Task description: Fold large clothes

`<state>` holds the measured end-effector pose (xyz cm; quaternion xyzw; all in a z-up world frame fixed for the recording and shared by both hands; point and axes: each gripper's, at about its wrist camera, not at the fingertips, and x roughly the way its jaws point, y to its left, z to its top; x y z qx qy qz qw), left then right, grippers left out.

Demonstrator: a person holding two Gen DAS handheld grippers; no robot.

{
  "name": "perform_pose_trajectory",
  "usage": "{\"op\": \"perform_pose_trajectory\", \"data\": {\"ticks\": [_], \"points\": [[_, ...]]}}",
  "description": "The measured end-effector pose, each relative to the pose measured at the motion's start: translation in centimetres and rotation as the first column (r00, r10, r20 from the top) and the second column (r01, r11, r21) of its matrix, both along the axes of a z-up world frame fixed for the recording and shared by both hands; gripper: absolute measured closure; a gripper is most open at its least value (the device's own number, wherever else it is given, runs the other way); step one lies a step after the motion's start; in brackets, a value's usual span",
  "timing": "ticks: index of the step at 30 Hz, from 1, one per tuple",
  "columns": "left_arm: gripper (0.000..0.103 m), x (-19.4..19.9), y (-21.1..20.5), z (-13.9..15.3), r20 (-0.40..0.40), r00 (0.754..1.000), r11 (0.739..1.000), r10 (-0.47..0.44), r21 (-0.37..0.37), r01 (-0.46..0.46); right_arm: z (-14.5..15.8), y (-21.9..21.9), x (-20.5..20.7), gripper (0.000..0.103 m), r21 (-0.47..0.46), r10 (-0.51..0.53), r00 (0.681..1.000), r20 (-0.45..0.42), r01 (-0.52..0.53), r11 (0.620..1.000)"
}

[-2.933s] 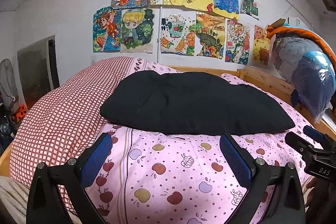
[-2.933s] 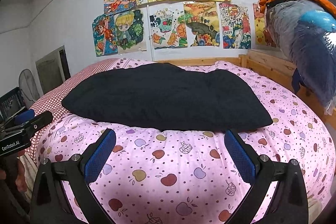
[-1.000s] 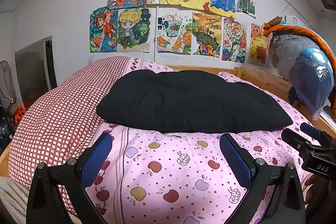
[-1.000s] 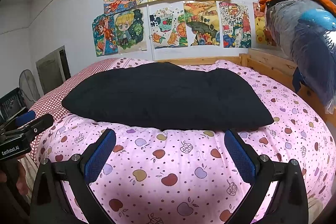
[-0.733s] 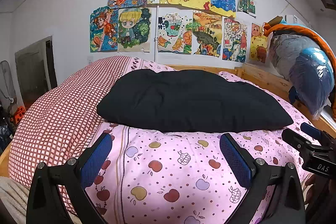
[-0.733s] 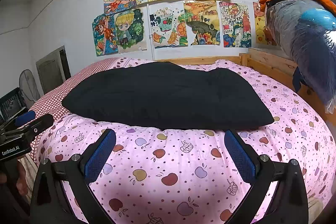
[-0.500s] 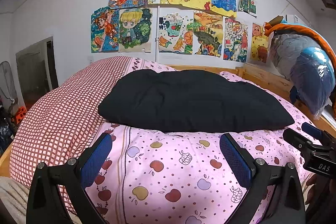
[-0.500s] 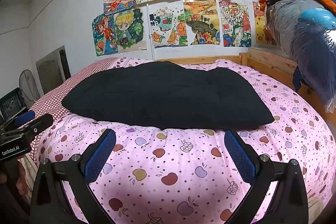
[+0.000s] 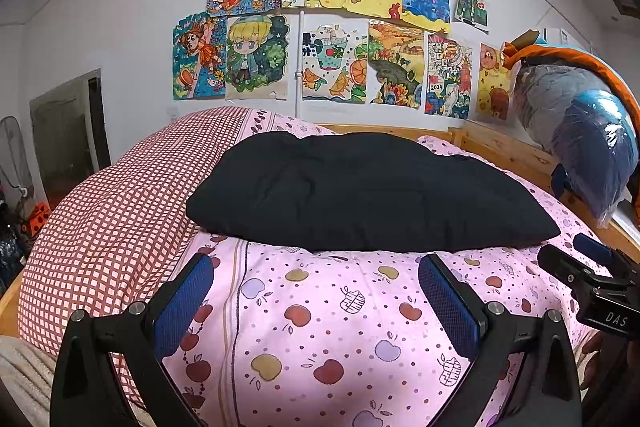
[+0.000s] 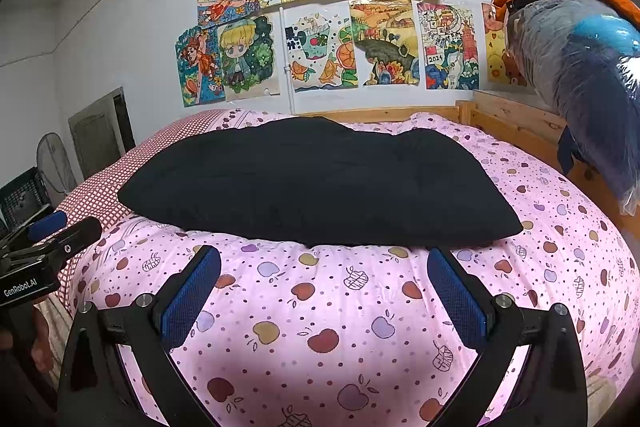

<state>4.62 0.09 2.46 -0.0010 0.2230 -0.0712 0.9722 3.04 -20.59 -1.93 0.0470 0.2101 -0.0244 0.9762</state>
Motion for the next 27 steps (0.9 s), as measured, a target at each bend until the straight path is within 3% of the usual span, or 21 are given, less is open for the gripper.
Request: {"op": "perform_pose_trajectory", "data": {"ticks": [21,27], "points": [[0.000,0.07,0.26,0.04,-0.005,1.000,1.000,-0.016,-0.010,0.016,0.01,-0.03,-0.01,0.002,0.001,-0.001,1.000,0.000,0.001,1.000],[0.000,-0.06,0.14,0.19,0.011,1.000,0.999,0.027,0.021,-0.027,0.01,-0.08,0.00,0.002,0.002,-0.001,1.000,-0.001,0.001,1.000]]}}
